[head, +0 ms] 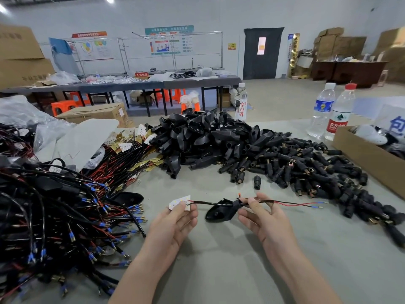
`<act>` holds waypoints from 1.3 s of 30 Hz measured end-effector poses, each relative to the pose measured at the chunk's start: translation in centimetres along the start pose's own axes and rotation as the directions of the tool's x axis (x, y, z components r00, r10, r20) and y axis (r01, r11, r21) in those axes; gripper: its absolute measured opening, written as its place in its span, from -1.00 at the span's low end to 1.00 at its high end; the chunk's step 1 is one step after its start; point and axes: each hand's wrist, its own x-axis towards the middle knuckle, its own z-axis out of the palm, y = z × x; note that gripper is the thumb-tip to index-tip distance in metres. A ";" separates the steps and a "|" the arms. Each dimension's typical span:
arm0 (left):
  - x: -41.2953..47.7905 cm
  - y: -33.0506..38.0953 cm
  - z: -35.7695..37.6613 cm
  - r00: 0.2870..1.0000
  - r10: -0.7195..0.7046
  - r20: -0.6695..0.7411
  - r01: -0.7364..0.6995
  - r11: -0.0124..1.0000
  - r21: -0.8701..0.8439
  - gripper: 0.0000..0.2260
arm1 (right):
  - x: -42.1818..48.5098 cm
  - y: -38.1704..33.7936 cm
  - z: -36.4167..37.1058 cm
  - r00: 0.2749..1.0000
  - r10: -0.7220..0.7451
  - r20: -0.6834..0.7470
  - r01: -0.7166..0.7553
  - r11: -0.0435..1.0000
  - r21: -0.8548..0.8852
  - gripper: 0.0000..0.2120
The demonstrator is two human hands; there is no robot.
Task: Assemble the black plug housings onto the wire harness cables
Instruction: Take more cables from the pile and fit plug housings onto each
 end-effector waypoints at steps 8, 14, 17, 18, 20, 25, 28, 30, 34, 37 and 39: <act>0.0 -1.0 0.7 0.996 0.091 0.012 -0.091 0.963 0.252 -0.90 | -0.7 0.7 1.1 0.990 0.096 0.105 -0.105 0.991 0.078 -0.81; -0.4 -2.2 1.1 0.954 0.279 0.106 -0.273 0.670 0.690 -0.82 | -0.8 1.8 1.6 0.993 0.073 0.095 -0.072 0.997 -0.016 -0.79; -0.6 -2.5 1.1 0.912 0.385 0.141 -0.332 0.493 0.804 -0.65 | -0.8 1.8 1.5 0.994 0.060 0.094 -0.058 0.998 -0.028 -0.84; -0.5 -2.5 1.0 0.901 0.413 0.136 -0.337 0.467 0.817 -0.62 | -0.8 1.8 1.5 0.994 0.053 0.094 -0.050 0.998 -0.031 -0.86; -0.3 -2.4 0.8 0.886 0.446 0.128 -0.344 0.445 0.827 -0.60 | -0.9 1.7 1.5 0.995 0.046 0.092 -0.043 0.998 -0.037 -0.90; 0.0 -2.2 0.3 0.851 0.512 0.120 -0.351 0.384 0.854 -0.60 | -0.8 1.7 1.4 0.994 0.065 0.089 -0.061 0.997 -0.050 -0.93; 0.3 -2.4 -0.1 0.861 0.490 0.133 -0.326 0.332 0.885 -0.71 | -0.7 1.7 1.3 0.993 0.068 0.093 -0.063 0.996 -0.058 -0.93; 0.4 -2.6 -0.2 0.868 0.475 0.143 -0.317 0.308 0.897 -0.83 | -0.7 1.7 1.4 0.994 0.062 0.086 -0.058 0.997 -0.046 -0.93; 0.6 -2.9 -0.5 0.865 0.469 0.177 -0.319 0.242 0.916 -0.87 | -0.8 1.8 1.4 0.993 0.055 0.103 -0.051 0.998 -0.045 -0.95; 0.6 -2.9 -0.5 0.863 0.465 0.197 -0.335 0.235 0.912 -0.84 | -0.8 1.9 1.4 0.990 0.062 0.123 -0.056 0.997 -0.046 -0.95; 0.4 -2.9 -0.5 0.858 0.460 0.226 -0.356 0.218 0.909 -0.79 | -0.8 1.9 1.4 0.992 0.050 0.119 -0.043 0.997 -0.063 -0.95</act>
